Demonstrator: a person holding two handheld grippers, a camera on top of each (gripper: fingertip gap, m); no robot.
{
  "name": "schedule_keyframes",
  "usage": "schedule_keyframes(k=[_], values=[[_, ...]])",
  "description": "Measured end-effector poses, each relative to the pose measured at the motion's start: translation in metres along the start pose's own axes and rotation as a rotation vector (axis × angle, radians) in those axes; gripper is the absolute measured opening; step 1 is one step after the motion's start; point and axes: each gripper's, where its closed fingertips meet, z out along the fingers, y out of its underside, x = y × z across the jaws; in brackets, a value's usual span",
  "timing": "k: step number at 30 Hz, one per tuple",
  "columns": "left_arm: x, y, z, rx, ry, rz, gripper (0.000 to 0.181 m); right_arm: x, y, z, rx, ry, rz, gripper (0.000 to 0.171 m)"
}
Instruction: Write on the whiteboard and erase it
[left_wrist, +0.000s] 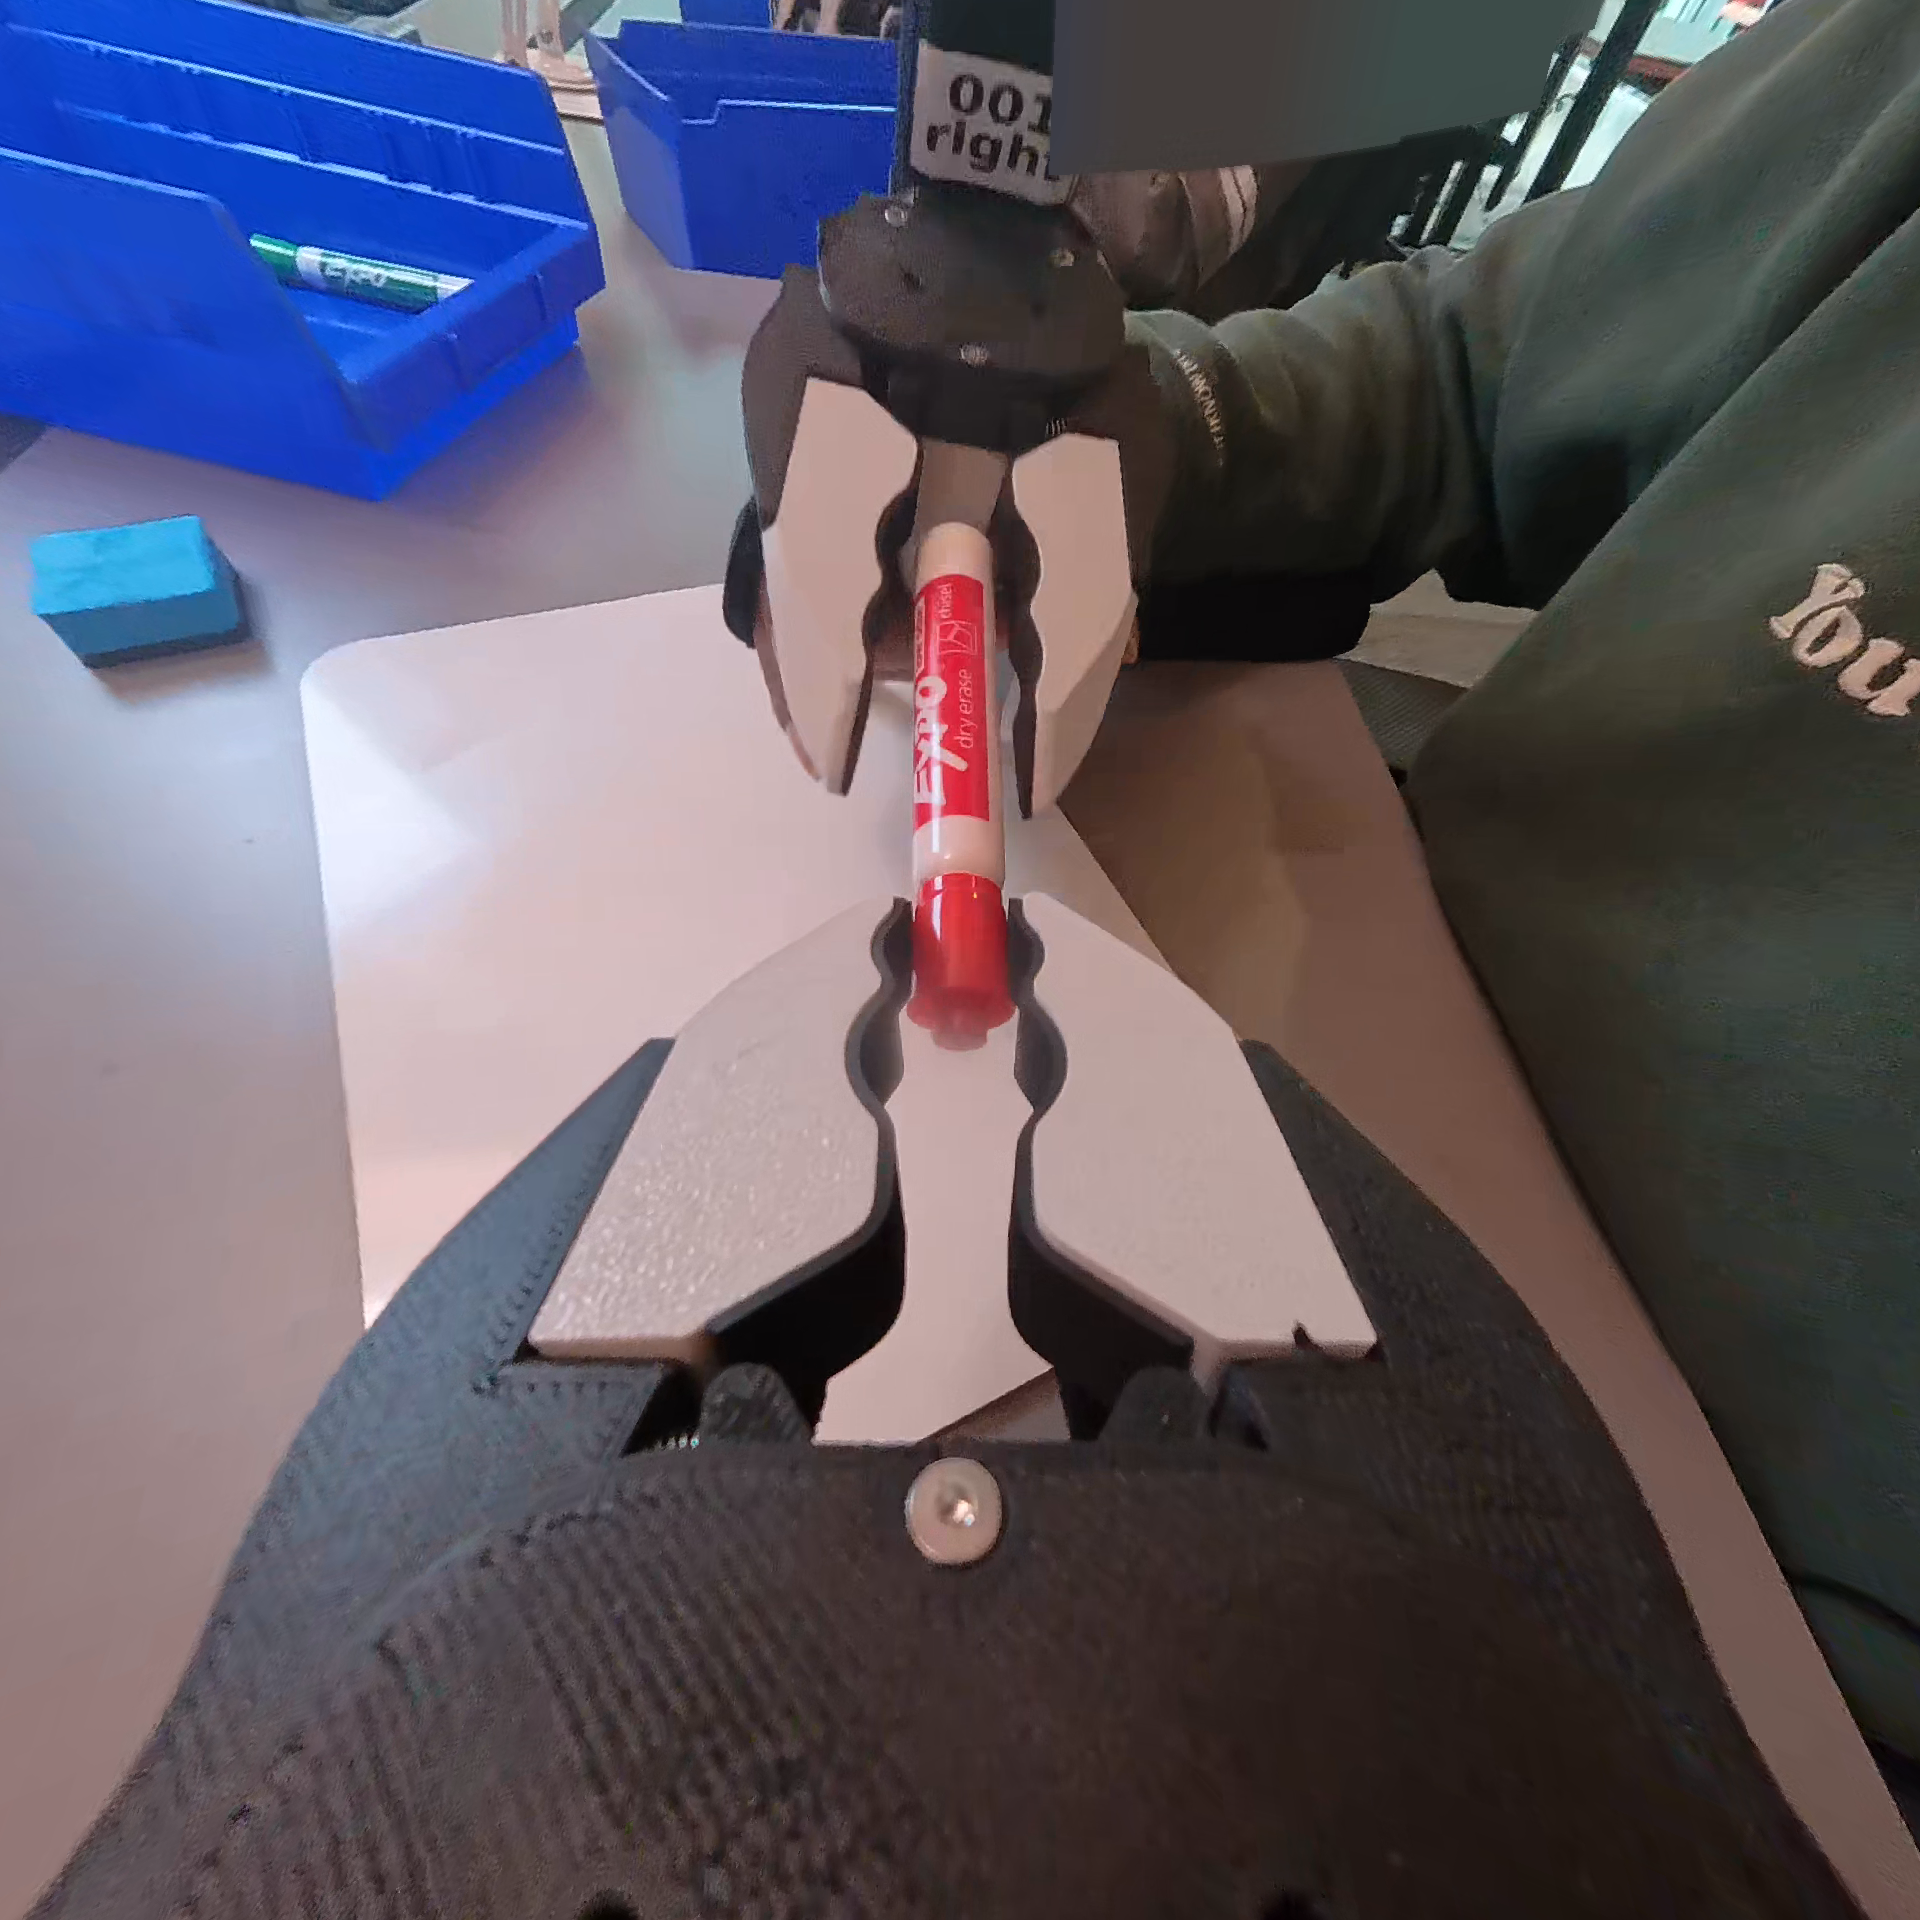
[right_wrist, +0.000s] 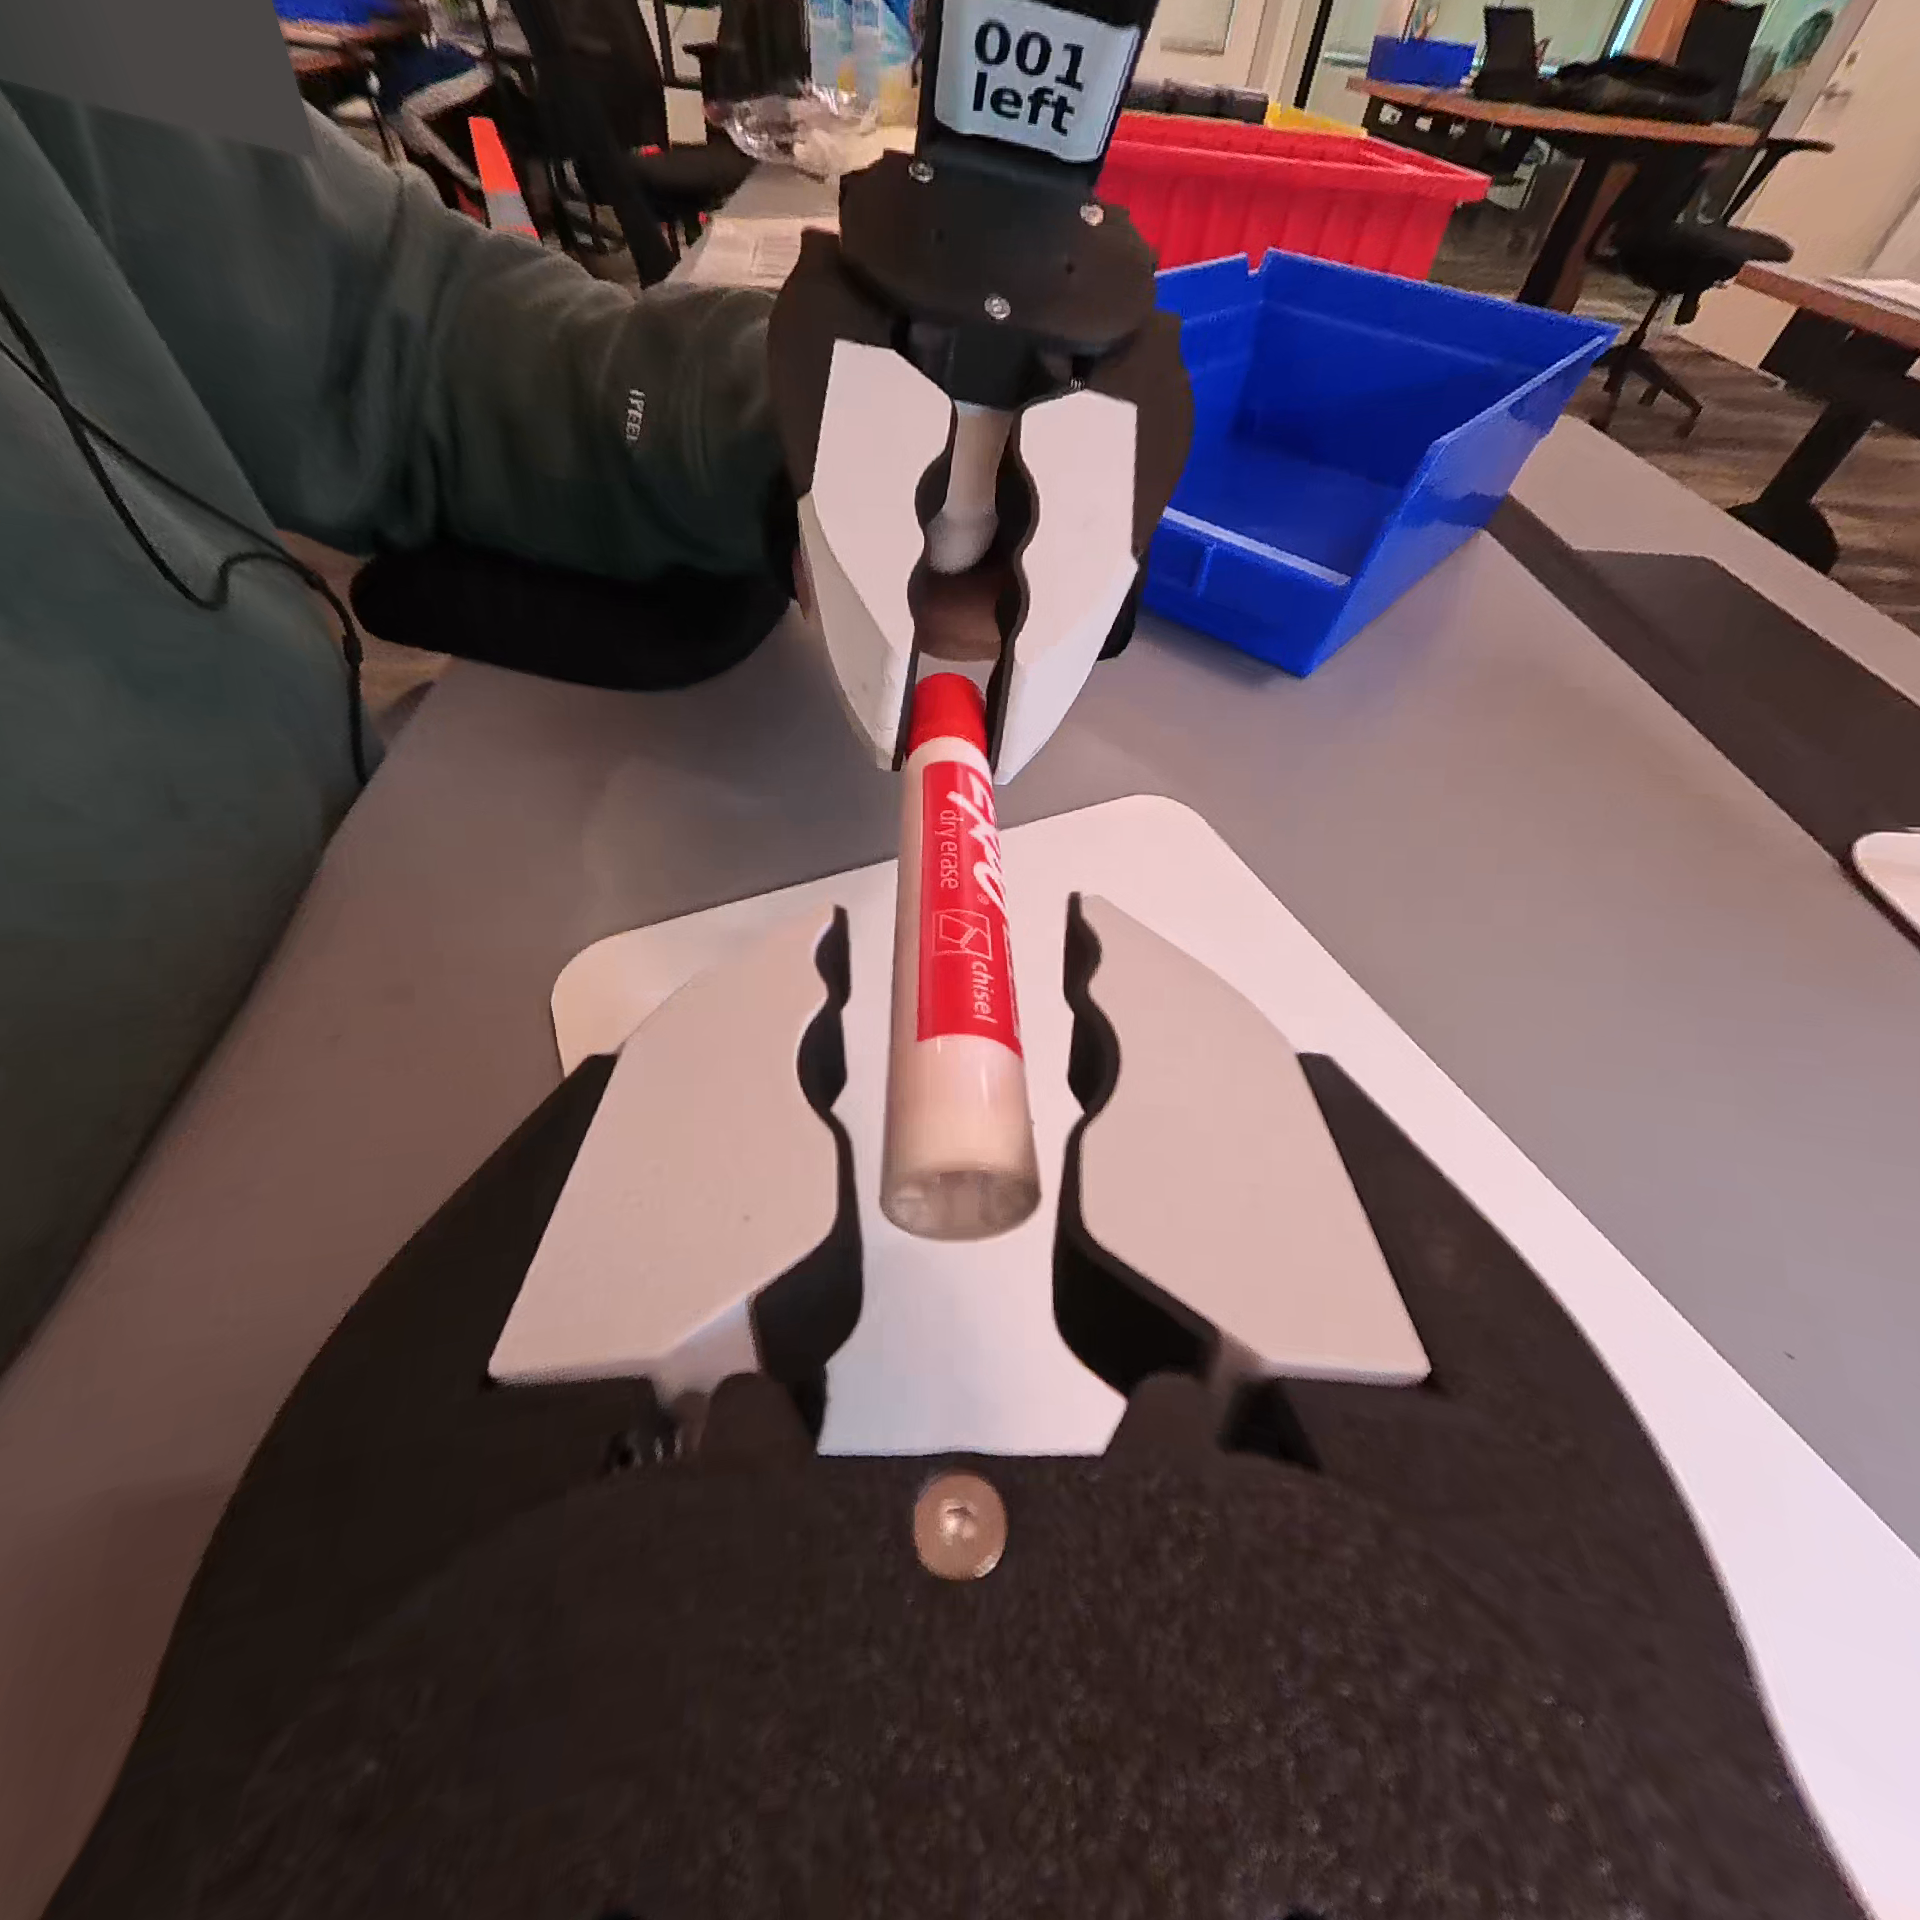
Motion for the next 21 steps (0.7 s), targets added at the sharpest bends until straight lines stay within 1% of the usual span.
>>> schedule_keyframes(k=[4, 9, 12, 15, 21], values=[[0.002, -0.003, 0.002, 0.036, 0.017, -0.030, 0.018, -0.002, -0.009, 0.003, 0.053, 0.002, 0.017, 0.046], [0.009, -0.008, 0.011, 0.074, 0.055, -0.058, 0.018, -0.012, -0.013, 0.015, 0.076, -0.029, 0.027, 0.047], [0.011, -0.007, 0.015, 0.075, 0.065, -0.063, 0.018, -0.015, -0.015, 0.016, 0.099, -0.036, 0.040, 0.045], [0.012, -0.007, 0.014, 0.086, 0.077, -0.086, 0.018, -0.017, -0.013, 0.017, 0.091, -0.039, 0.040, 0.044], [0.015, 0.000, 0.019, 0.057, 0.088, -0.089, 0.017, -0.021, -0.007, 0.018, 0.064, -0.067, 0.066, 0.039]])
